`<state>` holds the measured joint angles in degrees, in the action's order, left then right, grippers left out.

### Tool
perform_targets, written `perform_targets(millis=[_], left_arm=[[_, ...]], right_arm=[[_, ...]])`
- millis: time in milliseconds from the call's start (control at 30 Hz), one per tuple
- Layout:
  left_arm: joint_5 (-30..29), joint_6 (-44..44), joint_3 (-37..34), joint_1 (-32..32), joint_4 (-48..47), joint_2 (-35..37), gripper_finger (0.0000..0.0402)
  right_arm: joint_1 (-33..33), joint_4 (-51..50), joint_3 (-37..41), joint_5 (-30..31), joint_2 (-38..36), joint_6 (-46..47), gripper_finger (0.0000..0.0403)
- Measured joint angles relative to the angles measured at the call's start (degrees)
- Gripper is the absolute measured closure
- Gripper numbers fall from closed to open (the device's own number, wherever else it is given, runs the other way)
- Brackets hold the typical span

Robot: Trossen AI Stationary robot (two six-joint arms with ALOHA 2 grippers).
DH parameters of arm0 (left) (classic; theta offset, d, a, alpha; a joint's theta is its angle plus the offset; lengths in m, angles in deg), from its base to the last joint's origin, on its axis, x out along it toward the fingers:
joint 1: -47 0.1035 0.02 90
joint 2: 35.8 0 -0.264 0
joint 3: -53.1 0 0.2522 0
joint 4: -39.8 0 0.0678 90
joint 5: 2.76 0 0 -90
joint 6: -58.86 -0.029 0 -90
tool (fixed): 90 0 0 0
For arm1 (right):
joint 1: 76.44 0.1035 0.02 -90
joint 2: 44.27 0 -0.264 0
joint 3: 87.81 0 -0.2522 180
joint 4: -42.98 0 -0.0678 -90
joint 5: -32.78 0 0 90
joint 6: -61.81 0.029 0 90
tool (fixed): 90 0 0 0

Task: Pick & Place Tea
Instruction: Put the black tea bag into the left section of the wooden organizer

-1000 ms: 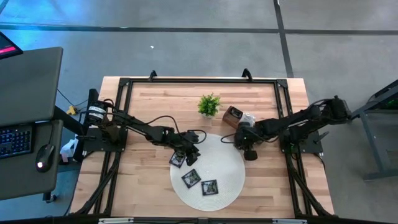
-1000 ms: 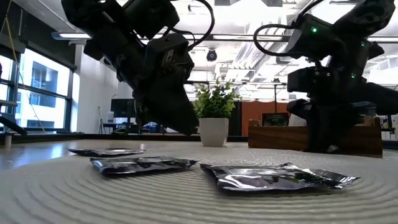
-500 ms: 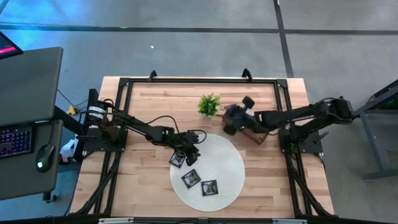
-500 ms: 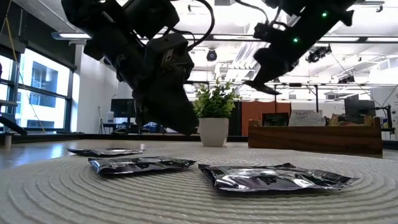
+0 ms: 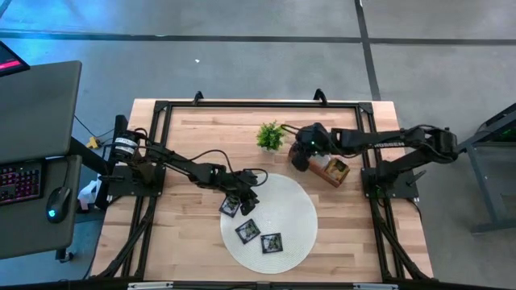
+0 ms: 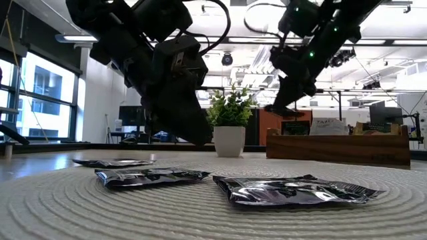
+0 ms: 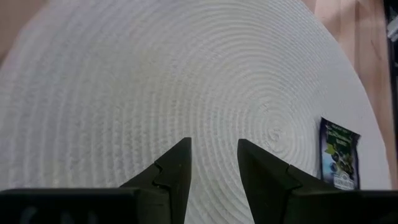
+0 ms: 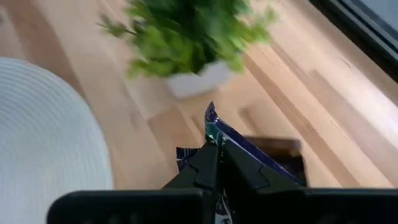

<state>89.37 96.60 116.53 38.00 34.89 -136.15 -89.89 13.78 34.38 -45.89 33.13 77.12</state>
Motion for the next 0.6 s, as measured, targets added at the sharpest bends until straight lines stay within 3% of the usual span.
perform_targets(millis=[100, 300, 400, 600], left_arm=[[0.3, 0.0, 0.0, 0.0, 0.0, 0.0, 0.0273], [0.3, 0.0, 0.0, 0.0, 0.1, 0.0, 0.0273], [0.3, 0.0, 0.0, 0.0, 0.3, 0.0, 0.0273], [0.3, 0.0, 0.0, 0.0, 0.3, 0.0, 0.0273]], right_arm=[[-2.1, -1.0, 0.5, 0.1, 0.0, 1.2, 0.0385], [-4.0, 9.9, 6.3, -6.9, -0.1, 1.2, 0.0388], [-4.6, 11.8, 7.9, -7.5, -0.1, 1.2, 0.0385], [-5.6, 12.2, 8.3, -8.5, -0.1, -1.8, 0.0343]])
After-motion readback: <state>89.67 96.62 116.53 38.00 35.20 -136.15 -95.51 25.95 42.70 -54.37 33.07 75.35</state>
